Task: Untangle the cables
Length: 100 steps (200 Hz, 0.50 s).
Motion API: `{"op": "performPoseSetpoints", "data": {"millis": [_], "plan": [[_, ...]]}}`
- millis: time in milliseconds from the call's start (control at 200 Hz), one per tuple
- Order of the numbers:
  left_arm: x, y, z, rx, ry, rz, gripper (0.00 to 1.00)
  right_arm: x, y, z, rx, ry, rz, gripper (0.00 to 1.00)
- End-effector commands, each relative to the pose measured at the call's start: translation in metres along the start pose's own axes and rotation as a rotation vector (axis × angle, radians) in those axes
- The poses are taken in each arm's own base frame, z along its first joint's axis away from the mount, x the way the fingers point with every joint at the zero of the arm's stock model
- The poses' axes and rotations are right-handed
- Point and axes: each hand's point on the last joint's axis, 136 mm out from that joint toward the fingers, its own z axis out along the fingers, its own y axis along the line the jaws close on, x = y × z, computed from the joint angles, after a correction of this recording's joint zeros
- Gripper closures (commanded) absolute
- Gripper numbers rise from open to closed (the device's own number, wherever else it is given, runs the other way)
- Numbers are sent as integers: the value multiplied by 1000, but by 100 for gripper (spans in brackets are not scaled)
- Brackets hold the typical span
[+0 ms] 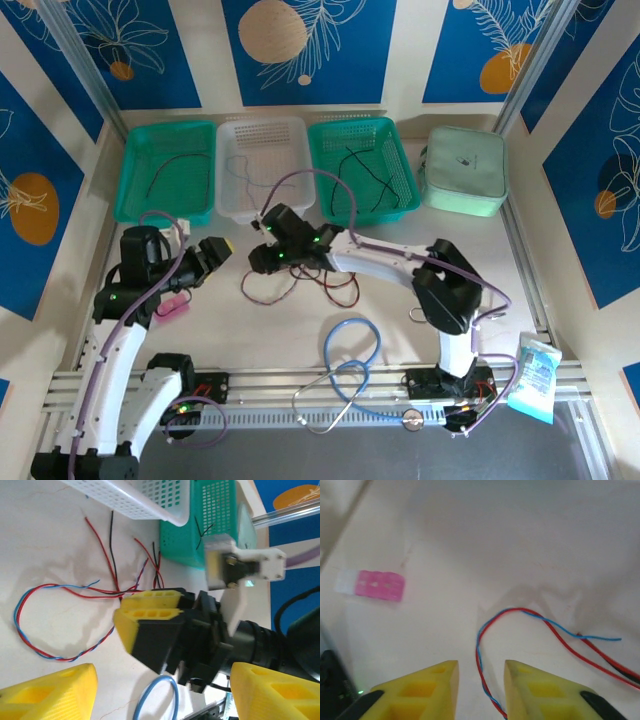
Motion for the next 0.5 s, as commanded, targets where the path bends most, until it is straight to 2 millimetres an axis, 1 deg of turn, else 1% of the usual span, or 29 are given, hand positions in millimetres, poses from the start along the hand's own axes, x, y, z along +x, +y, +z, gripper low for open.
{"op": "performPoseSetpoints", "data": {"millis": [0, 55, 150, 280, 365, 495], "plan": [[4, 11, 2, -30, 0, 12, 30, 20, -25, 12, 193, 81, 96, 65], [5, 12, 3, -28, 1, 9, 30, 21, -27, 19, 213, 104, 152, 63], [6, 21, 7, -28, -14, -14, 29, 20, -28, 30, 229, 96, 242, 61], [9, 33, 16, -14, -25, -59, 29, 20, -40, 40, 288, 86, 316, 57], [10, 36, 18, -12, -23, -65, 29, 22, -49, 45, 308, 82, 363, 55], [10, 37, 19, -13, -17, -59, 29, 23, -54, 55, 284, 90, 410, 54]]}}
